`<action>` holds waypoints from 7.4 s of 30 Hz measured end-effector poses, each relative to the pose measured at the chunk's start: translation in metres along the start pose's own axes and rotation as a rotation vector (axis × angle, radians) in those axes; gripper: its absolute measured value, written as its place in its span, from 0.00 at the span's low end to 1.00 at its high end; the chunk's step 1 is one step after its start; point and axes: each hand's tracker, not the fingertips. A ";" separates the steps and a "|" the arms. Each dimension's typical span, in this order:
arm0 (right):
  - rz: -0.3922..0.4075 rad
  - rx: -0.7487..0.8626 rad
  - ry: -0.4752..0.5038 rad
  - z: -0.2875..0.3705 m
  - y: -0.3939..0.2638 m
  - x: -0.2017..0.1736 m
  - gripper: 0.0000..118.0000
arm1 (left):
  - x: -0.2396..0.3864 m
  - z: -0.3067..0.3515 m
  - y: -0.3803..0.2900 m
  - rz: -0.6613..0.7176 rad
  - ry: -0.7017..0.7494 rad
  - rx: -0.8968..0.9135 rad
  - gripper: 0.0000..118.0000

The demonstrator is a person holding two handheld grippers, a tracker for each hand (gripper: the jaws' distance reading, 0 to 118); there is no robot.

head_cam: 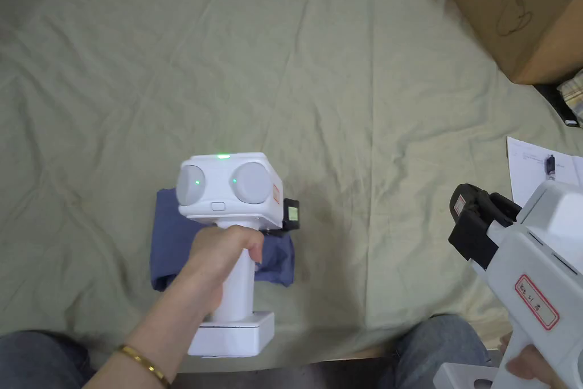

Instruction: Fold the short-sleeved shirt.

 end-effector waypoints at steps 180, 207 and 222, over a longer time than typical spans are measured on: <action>0.148 0.157 0.132 -0.030 0.041 -0.048 0.00 | -0.098 0.167 -0.065 -0.141 0.318 0.913 0.00; 0.147 0.172 0.151 -0.027 0.042 -0.058 1.00 | -0.091 0.171 -0.059 -0.129 0.310 0.897 1.00; 0.151 0.167 0.155 -0.027 0.044 -0.060 1.00 | -0.086 0.174 -0.061 -0.138 0.311 0.902 1.00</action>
